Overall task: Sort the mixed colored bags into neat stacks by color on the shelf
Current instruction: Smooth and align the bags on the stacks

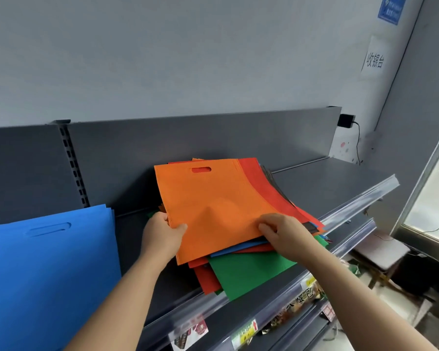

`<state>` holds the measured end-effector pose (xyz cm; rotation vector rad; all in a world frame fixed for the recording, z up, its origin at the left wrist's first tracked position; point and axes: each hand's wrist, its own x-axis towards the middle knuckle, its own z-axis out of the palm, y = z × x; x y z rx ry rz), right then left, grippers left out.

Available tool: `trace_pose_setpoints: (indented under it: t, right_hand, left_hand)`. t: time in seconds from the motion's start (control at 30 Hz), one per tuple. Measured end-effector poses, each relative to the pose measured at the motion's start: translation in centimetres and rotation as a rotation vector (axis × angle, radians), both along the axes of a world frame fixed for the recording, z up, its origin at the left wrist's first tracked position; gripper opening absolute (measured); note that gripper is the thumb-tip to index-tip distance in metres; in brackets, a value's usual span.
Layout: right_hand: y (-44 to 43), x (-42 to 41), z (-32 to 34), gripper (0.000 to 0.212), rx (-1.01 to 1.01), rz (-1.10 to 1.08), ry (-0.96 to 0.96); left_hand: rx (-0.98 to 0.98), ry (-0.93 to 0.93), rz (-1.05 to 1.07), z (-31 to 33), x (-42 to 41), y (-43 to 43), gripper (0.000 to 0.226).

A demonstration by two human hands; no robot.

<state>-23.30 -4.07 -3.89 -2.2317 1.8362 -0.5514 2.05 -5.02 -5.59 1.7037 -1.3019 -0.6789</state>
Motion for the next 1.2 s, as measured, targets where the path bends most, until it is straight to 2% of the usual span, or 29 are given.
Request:
trace_pose_setpoints:
  t: [0.13,0.33,0.5,0.6,0.77,0.9,1.03,1.2]
  right_hand:
    - [-1.1,-1.2,-0.2,0.033,-0.007,-0.117,0.064]
    - [-1.2,-0.6,-0.5,0.030,-0.011,-0.027,0.038]
    - [-1.5,-0.8,-0.6,0.043,-0.012,-0.075,0.021]
    - [-1.9,-0.1,-0.5,0.042,-0.009,-0.109,0.070]
    - [-2.4,1.9,-0.3,0.053,0.018,-0.149,0.119]
    - [-2.3,3.8,0.1,0.054,0.039,-0.141,0.034]
    - [-1.1,5.8,1.0,0.054,0.014,-0.071,-0.254]
    - [0.4,9.9,1.6,0.054,-0.067,0.031,-0.327]
  left_hand:
    - [-0.010,0.027,0.037,-0.2,-0.2,0.4,0.003]
    - [-0.057,0.086,0.058,0.3,-0.6,0.6,0.014]
    - [-0.039,0.112,0.085,0.2,-0.2,1.1,0.009]
    - [-0.068,0.091,0.084,0.3,0.2,1.8,0.011]
    - [-0.120,0.071,0.036,0.6,1.6,3.1,0.019]
    - [-0.208,0.143,0.073,1.2,2.7,4.2,0.030]
    - [-0.278,0.191,0.103,1.8,4.4,6.1,0.029]
    - [-0.296,0.139,0.161,2.0,8.1,8.9,0.027]
